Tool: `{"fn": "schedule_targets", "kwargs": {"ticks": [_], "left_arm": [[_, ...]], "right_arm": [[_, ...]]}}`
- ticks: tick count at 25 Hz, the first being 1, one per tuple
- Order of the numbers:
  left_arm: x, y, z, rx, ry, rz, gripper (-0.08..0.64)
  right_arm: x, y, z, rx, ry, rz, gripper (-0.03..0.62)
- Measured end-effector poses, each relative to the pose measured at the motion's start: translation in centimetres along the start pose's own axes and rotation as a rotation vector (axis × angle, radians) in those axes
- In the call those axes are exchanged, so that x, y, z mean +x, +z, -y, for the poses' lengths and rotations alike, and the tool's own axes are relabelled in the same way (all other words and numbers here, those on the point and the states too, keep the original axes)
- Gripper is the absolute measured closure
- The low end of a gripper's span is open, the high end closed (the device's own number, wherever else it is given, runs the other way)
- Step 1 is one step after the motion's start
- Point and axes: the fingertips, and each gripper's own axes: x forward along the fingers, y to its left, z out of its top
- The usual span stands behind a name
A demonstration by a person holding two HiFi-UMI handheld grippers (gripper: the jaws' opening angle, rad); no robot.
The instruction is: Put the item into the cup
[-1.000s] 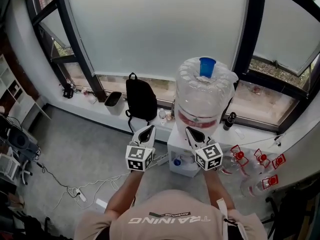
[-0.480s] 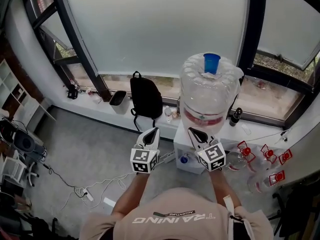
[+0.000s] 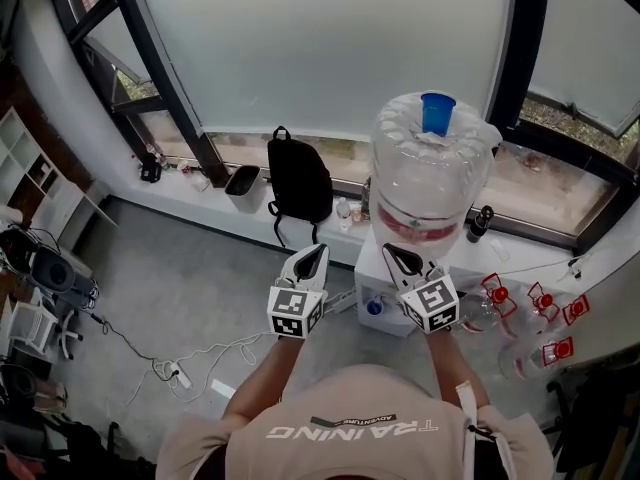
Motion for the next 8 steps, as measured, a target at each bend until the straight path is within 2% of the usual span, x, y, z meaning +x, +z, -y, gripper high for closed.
{"fn": "schedule_targets", "kwargs": {"ticks": [8], "left_arm": [[0.81,0.48,0.69,0.015,-0.028,0.006,0.552]], "right_arm": [[0.88,-0.39,-0.2,-0.01,0.012,0.0,0.581]]}}
